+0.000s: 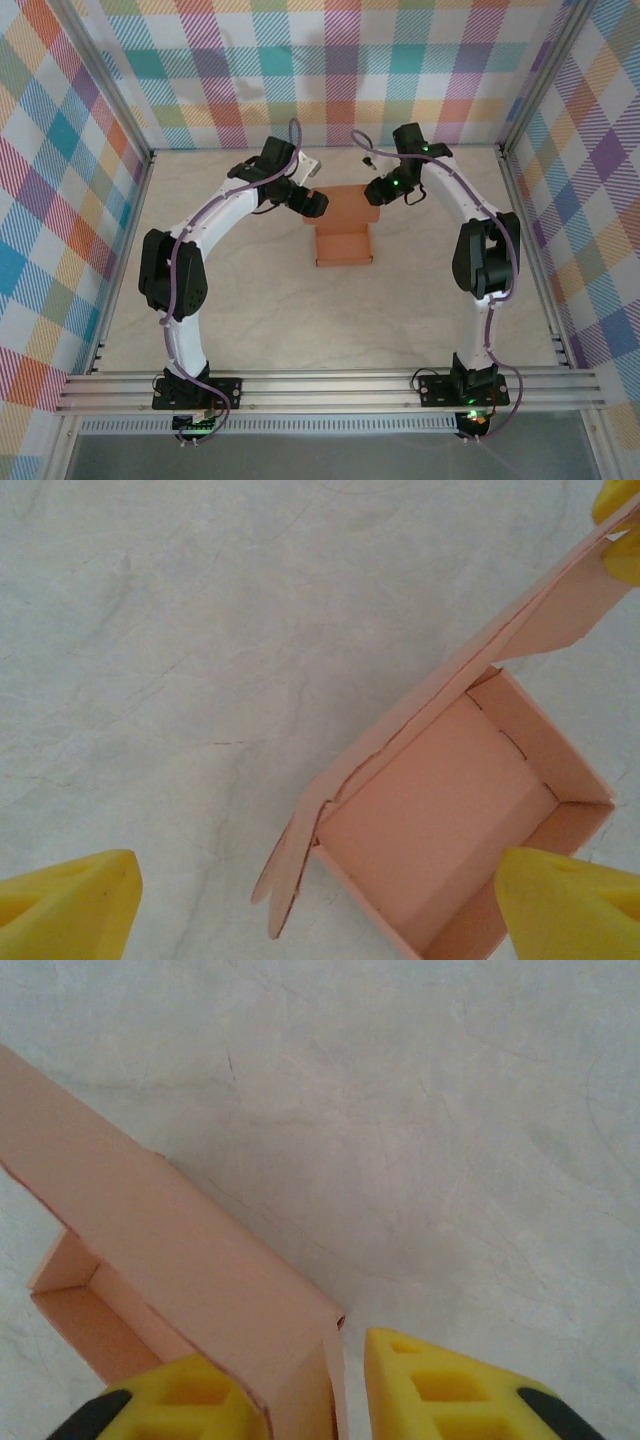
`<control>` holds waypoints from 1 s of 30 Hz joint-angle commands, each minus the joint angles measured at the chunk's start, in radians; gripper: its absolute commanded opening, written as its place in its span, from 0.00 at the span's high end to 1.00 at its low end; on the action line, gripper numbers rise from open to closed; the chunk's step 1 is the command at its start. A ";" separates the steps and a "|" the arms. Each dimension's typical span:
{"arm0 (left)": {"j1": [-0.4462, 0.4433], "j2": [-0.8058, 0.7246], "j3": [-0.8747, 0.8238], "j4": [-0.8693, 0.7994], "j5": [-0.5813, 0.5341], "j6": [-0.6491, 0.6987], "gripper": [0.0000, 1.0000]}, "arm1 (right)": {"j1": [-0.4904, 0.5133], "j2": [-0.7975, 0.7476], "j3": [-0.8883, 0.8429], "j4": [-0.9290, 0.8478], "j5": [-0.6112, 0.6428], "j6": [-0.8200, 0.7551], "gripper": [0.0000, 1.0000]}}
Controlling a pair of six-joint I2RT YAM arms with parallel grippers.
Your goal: Fold the paper box
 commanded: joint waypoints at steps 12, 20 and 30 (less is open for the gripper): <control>0.035 0.051 0.043 0.011 0.099 -0.011 0.12 | 0.002 0.032 0.060 -0.098 -0.043 -0.068 1.00; 0.035 0.094 0.130 -0.095 0.000 0.087 0.24 | 0.005 0.016 0.055 -0.101 -0.044 -0.093 1.00; 0.037 0.194 0.287 -0.235 0.017 0.280 0.41 | 0.009 -0.004 0.038 -0.100 -0.066 -0.133 1.00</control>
